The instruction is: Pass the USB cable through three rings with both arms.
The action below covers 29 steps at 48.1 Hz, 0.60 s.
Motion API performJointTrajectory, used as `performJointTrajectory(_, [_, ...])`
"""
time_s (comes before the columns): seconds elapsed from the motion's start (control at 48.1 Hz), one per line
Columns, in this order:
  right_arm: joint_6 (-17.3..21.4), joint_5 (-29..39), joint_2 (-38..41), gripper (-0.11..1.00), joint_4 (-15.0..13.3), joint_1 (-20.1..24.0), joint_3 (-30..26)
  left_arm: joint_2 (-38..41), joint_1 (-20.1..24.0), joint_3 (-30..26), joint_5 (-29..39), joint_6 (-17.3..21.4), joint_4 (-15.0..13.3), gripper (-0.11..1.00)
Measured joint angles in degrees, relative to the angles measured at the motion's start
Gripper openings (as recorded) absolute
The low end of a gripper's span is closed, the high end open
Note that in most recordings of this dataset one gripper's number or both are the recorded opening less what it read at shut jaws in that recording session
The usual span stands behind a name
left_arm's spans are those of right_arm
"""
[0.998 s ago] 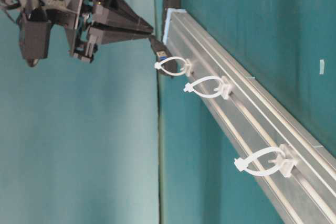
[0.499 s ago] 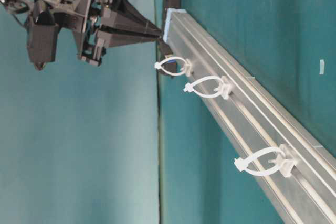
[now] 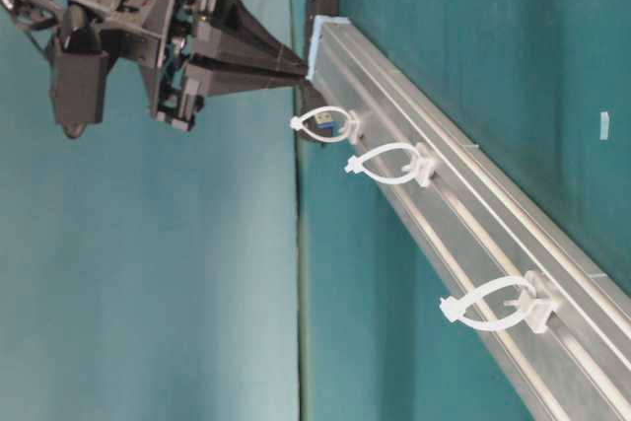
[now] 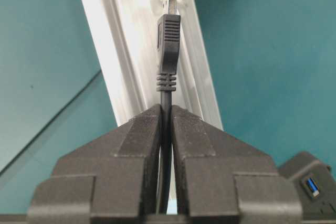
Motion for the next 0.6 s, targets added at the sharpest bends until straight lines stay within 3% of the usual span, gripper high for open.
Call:
performJointTrajectory(0.354, [-0.1, -0.9, 0.6, 0.07, 0.7, 1.5, -0.1, 0.0, 0.0, 0.1, 0.0, -0.2, 0.0, -0.01])
performJointTrajectory(0.603, [-0.1, -0.8, 0.7, 0.07, 2.6, 2.3, -0.1, 1.3, 0.3, 0.0, -0.6, -6.6, 0.0, -0.01])
